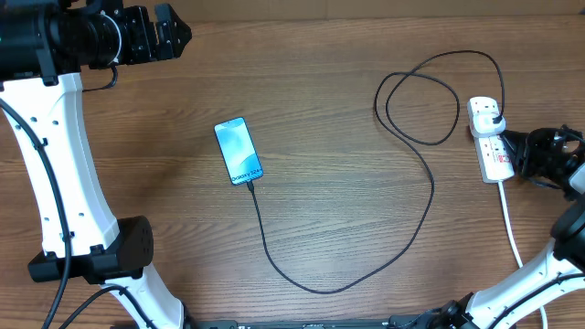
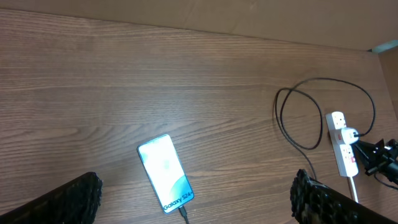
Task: Plug charger to phone and switch on socket
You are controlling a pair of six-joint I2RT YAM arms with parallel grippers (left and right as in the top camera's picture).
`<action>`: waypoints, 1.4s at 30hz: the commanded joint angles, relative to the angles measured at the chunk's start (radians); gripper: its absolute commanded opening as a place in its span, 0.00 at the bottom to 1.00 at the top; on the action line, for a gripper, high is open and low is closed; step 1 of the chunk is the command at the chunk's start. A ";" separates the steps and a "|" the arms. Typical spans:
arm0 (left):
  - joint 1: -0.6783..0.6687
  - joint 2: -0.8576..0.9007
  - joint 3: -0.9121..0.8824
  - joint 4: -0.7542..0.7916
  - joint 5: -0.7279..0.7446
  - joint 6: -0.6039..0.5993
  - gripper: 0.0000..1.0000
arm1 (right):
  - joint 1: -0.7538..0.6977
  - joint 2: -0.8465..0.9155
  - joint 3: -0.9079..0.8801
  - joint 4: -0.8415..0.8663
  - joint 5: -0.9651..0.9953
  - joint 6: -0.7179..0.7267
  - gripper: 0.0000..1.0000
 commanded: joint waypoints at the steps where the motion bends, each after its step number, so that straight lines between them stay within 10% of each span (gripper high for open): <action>1: -0.007 0.002 0.007 0.002 -0.005 0.008 0.99 | 0.047 0.029 -0.040 -0.051 0.063 -0.025 0.04; 21: -0.007 0.002 0.007 0.002 -0.005 0.008 1.00 | -0.053 -0.021 -0.011 -0.009 0.069 0.069 0.04; 42: -0.007 0.002 0.007 0.002 -0.005 0.008 1.00 | -0.103 -0.670 -0.011 0.070 -0.129 0.055 0.04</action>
